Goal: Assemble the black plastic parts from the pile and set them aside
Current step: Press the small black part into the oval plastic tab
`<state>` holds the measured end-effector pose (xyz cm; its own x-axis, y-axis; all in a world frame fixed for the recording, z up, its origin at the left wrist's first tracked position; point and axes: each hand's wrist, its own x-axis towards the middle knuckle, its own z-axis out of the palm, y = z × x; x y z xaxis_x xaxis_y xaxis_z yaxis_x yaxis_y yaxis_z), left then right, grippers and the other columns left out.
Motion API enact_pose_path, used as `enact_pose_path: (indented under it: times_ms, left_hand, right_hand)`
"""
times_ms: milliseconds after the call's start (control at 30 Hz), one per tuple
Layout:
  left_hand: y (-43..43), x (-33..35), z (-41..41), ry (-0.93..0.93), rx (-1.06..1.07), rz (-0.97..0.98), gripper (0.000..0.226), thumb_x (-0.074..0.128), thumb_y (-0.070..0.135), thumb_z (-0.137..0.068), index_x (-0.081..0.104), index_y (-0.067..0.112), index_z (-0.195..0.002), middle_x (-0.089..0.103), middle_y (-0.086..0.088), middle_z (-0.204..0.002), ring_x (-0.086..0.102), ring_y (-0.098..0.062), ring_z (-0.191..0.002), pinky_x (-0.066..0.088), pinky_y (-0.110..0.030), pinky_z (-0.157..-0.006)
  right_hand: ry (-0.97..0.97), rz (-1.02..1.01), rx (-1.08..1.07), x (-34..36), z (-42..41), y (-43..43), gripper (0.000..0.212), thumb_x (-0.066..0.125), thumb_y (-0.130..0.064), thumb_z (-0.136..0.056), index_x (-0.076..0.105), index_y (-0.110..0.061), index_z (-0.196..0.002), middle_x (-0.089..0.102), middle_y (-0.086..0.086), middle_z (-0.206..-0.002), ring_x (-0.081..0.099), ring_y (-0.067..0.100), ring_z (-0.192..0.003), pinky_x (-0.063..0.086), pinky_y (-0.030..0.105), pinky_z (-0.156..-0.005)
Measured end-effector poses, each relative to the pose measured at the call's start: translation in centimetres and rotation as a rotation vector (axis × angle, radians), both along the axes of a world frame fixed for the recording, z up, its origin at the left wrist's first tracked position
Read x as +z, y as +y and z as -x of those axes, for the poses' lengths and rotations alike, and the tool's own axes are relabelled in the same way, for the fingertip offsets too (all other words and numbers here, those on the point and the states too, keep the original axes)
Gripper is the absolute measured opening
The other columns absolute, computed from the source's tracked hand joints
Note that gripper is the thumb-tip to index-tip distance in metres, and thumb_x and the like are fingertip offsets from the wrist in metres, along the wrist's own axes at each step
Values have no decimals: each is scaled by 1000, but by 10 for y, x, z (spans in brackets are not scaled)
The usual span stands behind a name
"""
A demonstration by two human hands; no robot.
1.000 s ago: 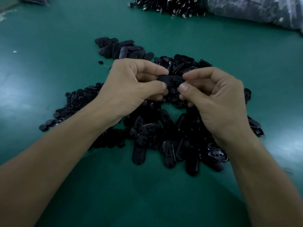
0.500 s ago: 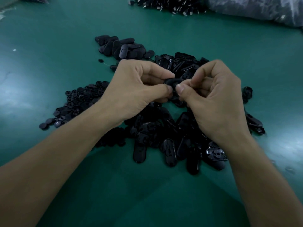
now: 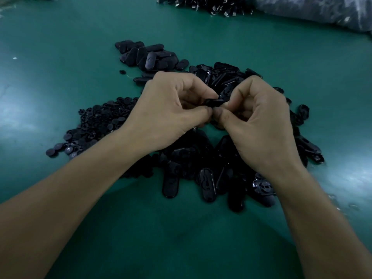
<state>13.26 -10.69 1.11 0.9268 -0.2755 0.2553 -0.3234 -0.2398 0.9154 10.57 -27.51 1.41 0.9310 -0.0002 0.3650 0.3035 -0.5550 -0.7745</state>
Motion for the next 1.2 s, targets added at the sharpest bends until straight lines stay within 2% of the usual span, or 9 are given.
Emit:
enact_pose_path:
  times_ms: [100, 200, 333, 467, 600, 700, 833, 1200]
  left_hand:
    - [0, -1, 0, -28, 7, -28, 15, 78, 12, -82, 73, 24, -90, 76, 5, -79, 74, -10, -71, 63, -39, -73]
    - [-1, -4, 0, -51, 28, -56, 12, 78, 11, -85, 73, 22, -90, 75, 7, -76, 72, -7, -68, 62, -32, -70]
    - [0, -5, -1, -71, 57, -79, 21, 77, 9, -85, 69, 29, -86, 74, 10, -74, 71, -4, -66, 59, -25, -65]
    - [-1, -6, -4, 6, 39, -9, 18, 73, 6, -87, 70, 23, -88, 75, 2, -73, 72, -11, -64, 57, -25, -63]
    - [3, -3, -7, 125, -16, 167, 14, 68, 0, -92, 69, 14, -92, 72, 2, -66, 69, -9, -63, 57, -21, -61]
    - [6, 0, -9, 191, -60, 227, 12, 68, 2, -91, 70, 13, -94, 72, 2, -69, 69, -9, -65, 57, -21, -64]
    - [6, 1, -8, 213, -111, 233, 11, 68, 2, -90, 71, 12, -94, 74, -2, -72, 69, -11, -66, 58, -23, -65]
    - [6, 3, -6, 235, -112, 216, 12, 71, 6, -85, 72, 11, -97, 75, -5, -74, 71, -11, -67, 58, -21, -65]
  right_hand:
    - [-18, 61, 33, -1, 1, 0, 32, 73, -7, -86, 50, -29, -80, 60, -9, -72, 57, 9, -63, 45, 18, -54]
    - [-56, 143, 70, -2, 3, 3, 28, 69, -3, -87, 51, -24, -86, 56, -13, -72, 54, 6, -64, 43, 16, -55]
    - [-55, 166, 113, -2, 3, 5, 26, 67, -1, -87, 53, -22, -93, 56, -14, -73, 55, 1, -66, 41, 10, -58]
    - [-42, 109, 80, -2, 1, 0, 20, 69, -10, -88, 59, -25, -97, 61, -13, -71, 57, 2, -65, 42, 11, -60]
    - [-13, 26, 44, -1, -2, -7, 15, 69, -19, -92, 67, -31, -101, 65, -14, -76, 60, 2, -70, 47, 13, -65]
    - [52, -103, 107, 1, -3, -9, 12, 70, -18, -93, 72, -29, -95, 73, -14, -79, 66, 2, -72, 50, 14, -66]
    - [112, -283, 157, 2, -3, -8, 16, 69, -9, -93, 72, -24, -97, 75, -7, -77, 68, 4, -65, 49, 12, -60]
    - [144, -313, 151, 1, -3, -9, 10, 76, -9, -87, 74, -18, -90, 76, -1, -74, 69, 8, -61, 50, 15, -55]
